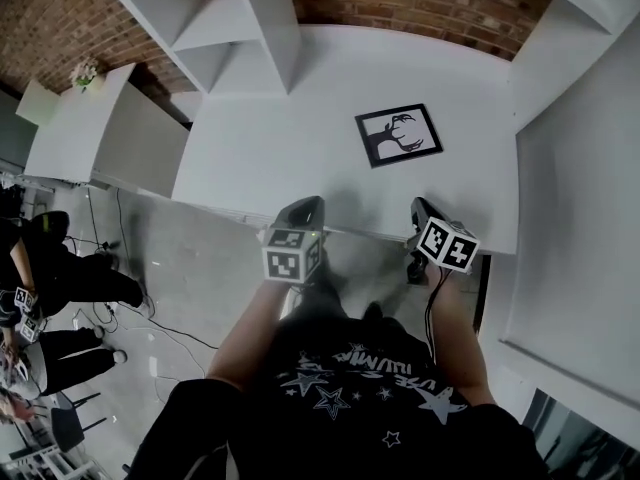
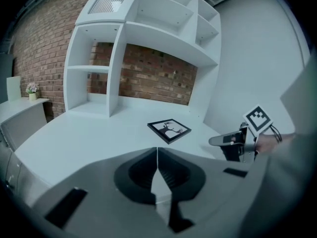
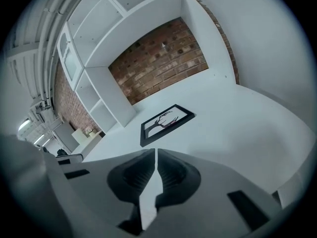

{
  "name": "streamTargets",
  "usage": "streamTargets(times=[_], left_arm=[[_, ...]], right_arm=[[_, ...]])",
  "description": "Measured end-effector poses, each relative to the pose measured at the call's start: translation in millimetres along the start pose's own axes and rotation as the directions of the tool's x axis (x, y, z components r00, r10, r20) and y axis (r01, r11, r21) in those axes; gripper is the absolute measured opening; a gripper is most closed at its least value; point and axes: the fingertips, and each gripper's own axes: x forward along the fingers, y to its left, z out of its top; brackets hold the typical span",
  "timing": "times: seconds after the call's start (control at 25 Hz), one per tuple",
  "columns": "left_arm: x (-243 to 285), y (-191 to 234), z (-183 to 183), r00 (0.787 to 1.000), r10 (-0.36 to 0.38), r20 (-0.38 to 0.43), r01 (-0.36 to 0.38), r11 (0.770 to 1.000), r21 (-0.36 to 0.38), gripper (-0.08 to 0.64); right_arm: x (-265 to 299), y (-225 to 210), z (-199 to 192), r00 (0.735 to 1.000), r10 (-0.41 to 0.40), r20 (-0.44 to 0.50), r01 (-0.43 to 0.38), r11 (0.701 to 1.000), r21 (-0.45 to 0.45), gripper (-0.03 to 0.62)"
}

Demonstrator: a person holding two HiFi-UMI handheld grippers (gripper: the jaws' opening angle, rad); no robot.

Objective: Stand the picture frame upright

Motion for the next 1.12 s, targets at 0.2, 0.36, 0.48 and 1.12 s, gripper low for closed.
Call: streamTargets(times=[0.2, 0.36, 0.48, 1.12], left_arm=[[26, 21, 12, 0.997, -0.068, -0.026, 0.069, 0.997, 0.027, 0.018], [43, 30, 22, 0.992, -0.120, -0.044, 0.121, 0.992, 0.039, 0.019], [53, 37, 28, 0.988, -0.142, -0.061, 0.145, 0.988, 0.044, 0.018], [81, 74, 40, 0.970, -0.223, -0.097, 0.229, 0.971, 0.063, 0.018]], right_arm=[[29, 7, 6, 0.998, -0.068, -0.001, 0.068, 0.996, 0.050, 0.017], [43, 9, 10, 0.993, -0.120, -0.008, 0.120, 0.990, 0.080, 0.017], [55, 8, 14, 0.987, -0.160, -0.020, 0.162, 0.981, 0.105, 0.017], [114, 18, 27, 0.944, -0.323, -0.075, 0.331, 0.924, 0.192, 0.158]])
